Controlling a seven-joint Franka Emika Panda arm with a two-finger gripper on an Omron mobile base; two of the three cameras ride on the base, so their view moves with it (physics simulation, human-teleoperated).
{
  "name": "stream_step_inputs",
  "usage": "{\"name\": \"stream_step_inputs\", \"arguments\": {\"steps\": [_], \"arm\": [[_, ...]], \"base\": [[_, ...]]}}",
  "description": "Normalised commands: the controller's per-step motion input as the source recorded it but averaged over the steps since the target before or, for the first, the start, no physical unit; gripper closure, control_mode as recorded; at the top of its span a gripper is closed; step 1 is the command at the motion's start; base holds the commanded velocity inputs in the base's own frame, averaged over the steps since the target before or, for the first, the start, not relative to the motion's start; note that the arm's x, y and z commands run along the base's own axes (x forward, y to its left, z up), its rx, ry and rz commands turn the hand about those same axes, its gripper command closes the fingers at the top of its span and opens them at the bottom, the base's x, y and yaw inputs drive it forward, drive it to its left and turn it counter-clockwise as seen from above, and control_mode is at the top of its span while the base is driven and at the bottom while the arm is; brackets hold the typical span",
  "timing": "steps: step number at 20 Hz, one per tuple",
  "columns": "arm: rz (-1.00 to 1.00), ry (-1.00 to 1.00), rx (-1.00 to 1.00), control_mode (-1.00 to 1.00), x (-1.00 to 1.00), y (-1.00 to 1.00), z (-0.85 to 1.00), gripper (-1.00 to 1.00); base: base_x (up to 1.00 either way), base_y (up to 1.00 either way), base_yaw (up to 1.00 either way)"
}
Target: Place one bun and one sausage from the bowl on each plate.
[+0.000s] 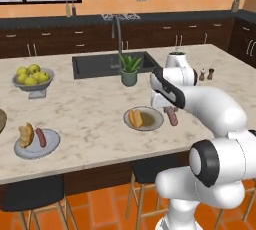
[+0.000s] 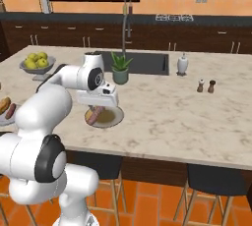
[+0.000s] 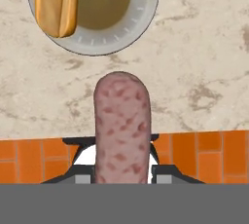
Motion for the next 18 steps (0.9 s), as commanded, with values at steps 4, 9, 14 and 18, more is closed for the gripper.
{"name": "stream_step_inputs", "arguments": {"steps": [4, 9, 14, 18], "arm": [[0.0, 0.0, 0.0, 1.0, 0.0, 0.0, 0.0, 1.0], [0.0, 0.0, 0.0, -1.0, 0.36, -0.02, 0.0, 1.0], [0.0, 0.0, 0.0, -1.0, 0.78, 0.0, -0.28, 1.0], [0.0, 0.0, 0.0, -1.0, 0.54, 0.0, -0.61, 1.0]], "base": [[0.38, -0.26, 0.0], [0.13, -0.06, 0.0], [0.0, 0.0, 0.0], [0.0, 0.0, 0.0]]}}
